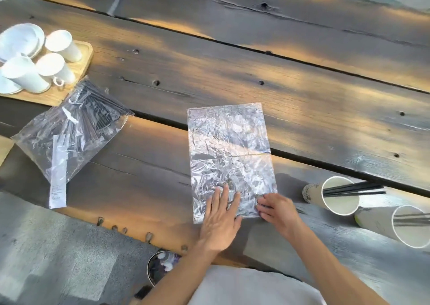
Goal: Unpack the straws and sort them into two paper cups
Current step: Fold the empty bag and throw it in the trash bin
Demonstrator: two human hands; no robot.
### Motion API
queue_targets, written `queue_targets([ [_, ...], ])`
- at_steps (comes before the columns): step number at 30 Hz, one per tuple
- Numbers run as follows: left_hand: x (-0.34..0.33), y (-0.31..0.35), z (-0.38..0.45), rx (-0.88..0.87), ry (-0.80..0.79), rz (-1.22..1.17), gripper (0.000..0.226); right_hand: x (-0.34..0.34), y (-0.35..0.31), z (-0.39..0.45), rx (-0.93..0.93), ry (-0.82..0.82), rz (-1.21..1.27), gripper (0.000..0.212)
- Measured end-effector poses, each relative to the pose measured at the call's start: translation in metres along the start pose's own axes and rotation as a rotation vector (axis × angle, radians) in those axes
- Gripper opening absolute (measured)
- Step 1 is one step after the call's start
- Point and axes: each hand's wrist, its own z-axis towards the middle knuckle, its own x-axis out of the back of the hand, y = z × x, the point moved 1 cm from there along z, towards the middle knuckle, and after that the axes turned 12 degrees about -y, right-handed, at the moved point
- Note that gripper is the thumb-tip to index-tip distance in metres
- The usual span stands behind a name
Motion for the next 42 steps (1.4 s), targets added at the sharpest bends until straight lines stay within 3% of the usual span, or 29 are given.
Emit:
queue_targets([
  [1, -0.001, 0.005, 0.0, -0.018, -0.004, 0.01, 0.066, 0.007, -0.001, -0.005, -0.014, -0.009, -0.018, 0.004],
  [4, 0.002, 0.005, -0.004, -0.01, -0.013, -0.012, 0.063, 0.015, -0.005, -0.013, -0.026, -0.062, -0.077, 0.014],
  [6, 0.016, -0.002, -0.005, -0.001, 0.036, -0.109, 0.057, 0.014, -0.02, -0.012, 0.049, 0.005, -0.122, 0.013],
  [10, 0.078, -0.017, 0.019, 0.18, 0.322, -0.546, 0.043, 0.002, -0.072, 0.01, 0.181, 0.073, -0.181, 0.019],
  [13, 0.13, -0.038, 0.045, 0.326, 0.398, -0.877, 0.046, -0.008, -0.109, 0.029, 0.196, 0.057, -0.232, 0.028],
  [17, 0.162, -0.072, 0.078, 0.356, 0.337, -1.116, 0.039, -0.017, -0.147, 0.047, 0.162, 0.105, -0.268, 0.037],
  [22, 0.181, -0.082, 0.102, 0.338, 0.287, -1.315, 0.06, -0.016, -0.166, 0.062, 0.131, 0.181, -0.311, 0.04],
  [25, 0.186, -0.084, 0.108, 0.324, 0.26, -1.412, 0.063, -0.014, -0.176, 0.066, 0.186, 0.126, -0.203, 0.046],
  [30, 0.19, -0.087, 0.113, 0.349, 0.235, -1.517, 0.06, -0.019, -0.185, 0.072, 0.168, -0.022, 0.048, 0.037],
  [34, 0.189, -0.087, 0.116, 0.384, 0.23, -1.486, 0.038, -0.017, -0.18, 0.076, 0.187, -0.012, 0.008, 0.029],
  [37, 0.189, -0.088, 0.11, 0.301, 0.212, -1.496, 0.032, -0.012, -0.176, 0.074, 0.199, 0.042, -0.046, 0.021],
  [39, 0.189, -0.088, 0.104, 0.2, 0.213, -1.592, 0.028, -0.009, -0.172, 0.07, 0.113, -0.056, -0.026, 0.033],
  [42, 0.187, -0.091, 0.091, 0.109, 0.225, -1.729, 0.031, -0.004, -0.165, 0.062, -0.027, -0.214, -0.023, 0.07],
])
